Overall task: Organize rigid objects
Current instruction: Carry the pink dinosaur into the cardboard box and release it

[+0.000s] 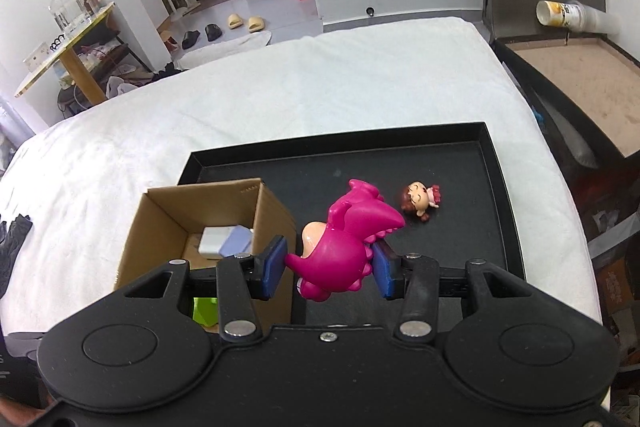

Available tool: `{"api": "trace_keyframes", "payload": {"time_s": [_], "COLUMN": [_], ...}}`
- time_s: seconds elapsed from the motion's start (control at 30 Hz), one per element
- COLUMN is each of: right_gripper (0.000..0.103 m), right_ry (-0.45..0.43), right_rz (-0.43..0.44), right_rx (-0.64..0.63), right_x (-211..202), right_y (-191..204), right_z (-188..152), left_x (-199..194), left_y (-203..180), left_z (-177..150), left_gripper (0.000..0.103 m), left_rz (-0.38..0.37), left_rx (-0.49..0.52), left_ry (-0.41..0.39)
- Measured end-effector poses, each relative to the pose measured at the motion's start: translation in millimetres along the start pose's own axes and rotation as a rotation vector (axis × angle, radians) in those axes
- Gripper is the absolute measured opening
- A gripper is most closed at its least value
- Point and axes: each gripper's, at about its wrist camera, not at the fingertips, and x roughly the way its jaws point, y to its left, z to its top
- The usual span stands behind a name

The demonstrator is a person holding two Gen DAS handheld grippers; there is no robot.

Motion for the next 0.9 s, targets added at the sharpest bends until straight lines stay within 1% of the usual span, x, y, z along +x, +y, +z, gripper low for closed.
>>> {"api": "trace_keyframes", "payload": {"time_s": [0.47, 0.7, 0.9], "right_gripper": [0.045, 0.045, 0.045], "right_ry": [0.001, 0.02, 0.051], "right_rz": [0.008, 0.015, 0.042], "right_rx": [-0.057, -0.069, -0.096], "right_x": [1.2, 7.0, 15.5], "right_y": [39.8, 52.2, 64.6], "right_z": [2.9, -0.6, -3.9], "left_x": [-1.0, 0.2, 1.4], "left_y": [7.1, 6.6, 6.8], "left_z": [-1.3, -2.7, -3.3], "left_gripper": [0.014, 0.014, 0.014], "left_rz": [-0.052, -0.058, -0.066], "left_rx": [-0.015, -0.01, -0.014], "left_ry": [-0.004, -0.004, 0.002]}}
